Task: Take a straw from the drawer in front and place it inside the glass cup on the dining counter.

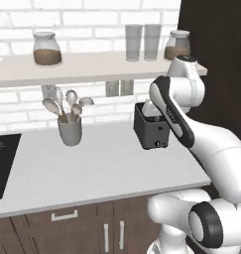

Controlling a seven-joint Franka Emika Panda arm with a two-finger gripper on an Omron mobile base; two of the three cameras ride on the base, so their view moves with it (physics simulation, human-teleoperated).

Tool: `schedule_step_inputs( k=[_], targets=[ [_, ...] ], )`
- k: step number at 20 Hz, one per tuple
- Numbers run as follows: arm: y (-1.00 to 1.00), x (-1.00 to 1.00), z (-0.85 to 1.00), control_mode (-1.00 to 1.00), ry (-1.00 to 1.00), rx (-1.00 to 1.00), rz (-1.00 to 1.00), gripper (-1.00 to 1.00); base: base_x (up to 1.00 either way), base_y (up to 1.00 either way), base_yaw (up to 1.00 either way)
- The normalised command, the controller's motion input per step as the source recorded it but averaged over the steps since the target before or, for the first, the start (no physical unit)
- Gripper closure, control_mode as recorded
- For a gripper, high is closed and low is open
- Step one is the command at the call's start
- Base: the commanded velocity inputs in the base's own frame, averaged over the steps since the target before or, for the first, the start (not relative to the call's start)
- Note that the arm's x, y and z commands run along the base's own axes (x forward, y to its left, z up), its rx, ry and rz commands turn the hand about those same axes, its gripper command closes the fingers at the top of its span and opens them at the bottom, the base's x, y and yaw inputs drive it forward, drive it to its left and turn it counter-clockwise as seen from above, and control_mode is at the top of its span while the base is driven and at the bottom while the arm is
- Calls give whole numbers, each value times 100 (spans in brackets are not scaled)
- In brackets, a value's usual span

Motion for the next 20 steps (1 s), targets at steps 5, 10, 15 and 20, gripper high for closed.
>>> schedule_step_inputs(
  k=[5, 10, 15, 20],
  targets=[
    [0, 0, 0, 100, 0, 0, 0, -100, -2, 0, 0],
    [0, 0, 0, 100, 0, 0, 0, -100, -50, 9, -11],
    [0, 0, 0, 100, 0, 0, 0, -100, -73, 24, -19],
    [0, 0, 0, 100, 0, 0, 0, -100, -51, 38, -12]
  ],
)
